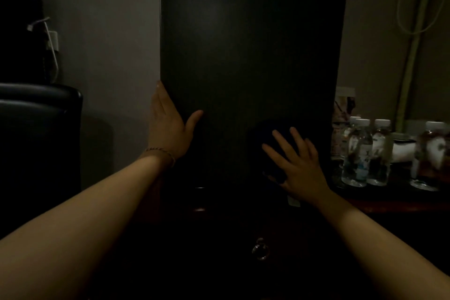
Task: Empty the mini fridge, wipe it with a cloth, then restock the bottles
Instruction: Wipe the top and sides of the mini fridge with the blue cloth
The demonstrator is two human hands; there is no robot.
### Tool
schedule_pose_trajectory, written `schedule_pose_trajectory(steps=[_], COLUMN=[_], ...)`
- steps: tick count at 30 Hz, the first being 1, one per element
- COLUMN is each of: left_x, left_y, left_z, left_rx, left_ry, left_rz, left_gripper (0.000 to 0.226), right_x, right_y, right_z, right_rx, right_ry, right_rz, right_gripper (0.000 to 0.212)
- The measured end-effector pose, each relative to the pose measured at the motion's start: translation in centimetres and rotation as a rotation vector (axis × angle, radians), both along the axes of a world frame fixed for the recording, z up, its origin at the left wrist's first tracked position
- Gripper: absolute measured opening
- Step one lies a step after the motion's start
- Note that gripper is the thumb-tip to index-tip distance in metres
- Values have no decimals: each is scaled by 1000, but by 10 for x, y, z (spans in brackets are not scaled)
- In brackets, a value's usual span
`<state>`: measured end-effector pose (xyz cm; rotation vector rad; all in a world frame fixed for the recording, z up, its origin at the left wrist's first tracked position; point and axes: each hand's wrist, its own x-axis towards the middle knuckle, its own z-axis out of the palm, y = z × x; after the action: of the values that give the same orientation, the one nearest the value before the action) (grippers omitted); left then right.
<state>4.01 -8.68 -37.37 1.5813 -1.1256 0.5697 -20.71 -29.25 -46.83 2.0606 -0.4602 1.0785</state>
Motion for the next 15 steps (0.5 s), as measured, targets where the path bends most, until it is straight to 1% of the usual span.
schedule_pose_trajectory(steps=[4,8,12,15], left_x=[-2,-1,-4,-3], left_y=[1,0,-1,1], left_z=[0,1,1,2], left_rx=[11,15,5,4], left_ry=[8,14,24,37], left_rz=[-1,14,0,-13], left_gripper=[103,103,103,102], right_x=[-22,-36,-28,-5], right_y=[-14,-23,-17,1], right_z=[6,8,9,21], right_rx=[-12,-4,9,6], right_ry=[22,14,18,23], right_rz=[-7,-49,-87,-104], right_gripper=[76,79,78,79])
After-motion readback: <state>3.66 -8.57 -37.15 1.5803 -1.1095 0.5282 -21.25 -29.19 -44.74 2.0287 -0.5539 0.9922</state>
